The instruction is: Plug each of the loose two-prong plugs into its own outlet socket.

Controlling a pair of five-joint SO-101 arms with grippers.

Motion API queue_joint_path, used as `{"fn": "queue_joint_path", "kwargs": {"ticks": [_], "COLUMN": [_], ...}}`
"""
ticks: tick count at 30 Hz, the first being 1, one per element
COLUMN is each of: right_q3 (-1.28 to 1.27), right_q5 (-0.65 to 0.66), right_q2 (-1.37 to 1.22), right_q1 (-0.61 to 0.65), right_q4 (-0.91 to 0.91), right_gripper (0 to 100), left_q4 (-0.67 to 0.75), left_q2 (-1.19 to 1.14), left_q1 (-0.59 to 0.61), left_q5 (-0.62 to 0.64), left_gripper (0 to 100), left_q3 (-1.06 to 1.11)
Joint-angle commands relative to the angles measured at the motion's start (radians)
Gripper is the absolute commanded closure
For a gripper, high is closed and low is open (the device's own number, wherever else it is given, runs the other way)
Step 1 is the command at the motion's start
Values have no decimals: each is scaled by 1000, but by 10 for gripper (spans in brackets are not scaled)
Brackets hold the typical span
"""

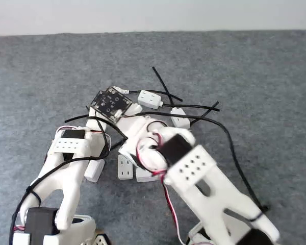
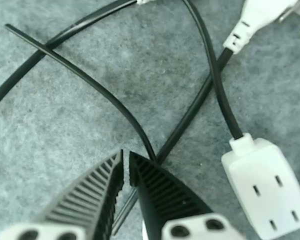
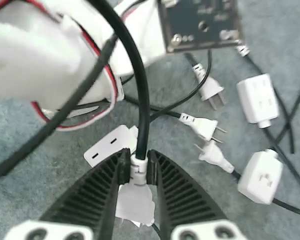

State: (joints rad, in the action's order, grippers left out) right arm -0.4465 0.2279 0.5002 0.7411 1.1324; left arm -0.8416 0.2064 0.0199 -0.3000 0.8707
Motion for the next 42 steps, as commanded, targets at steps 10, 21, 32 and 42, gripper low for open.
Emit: {"fn": "queue_joint_path", "kwargs": {"ticks": [10,21,32,42], "right_q3": [37,25,25,-201], "right_q5": [-8,-15,-68,-420], "right_q2": [97,-84,-122,-124], "right_q1": [-67,-67,-97,-140], "right_q4": [-27,-120,-153,-414], "right_gripper": [990,990,990,990], "left_q4": [-15,-25,58,379], "left_q2": [31,46,203,212], "left_q1": [-26,-57,-72,149], "left_q5": [-81,-153,-181,365], "left_gripper": [985,985,985,985], "left_q3": [-4,21,153,173]}}
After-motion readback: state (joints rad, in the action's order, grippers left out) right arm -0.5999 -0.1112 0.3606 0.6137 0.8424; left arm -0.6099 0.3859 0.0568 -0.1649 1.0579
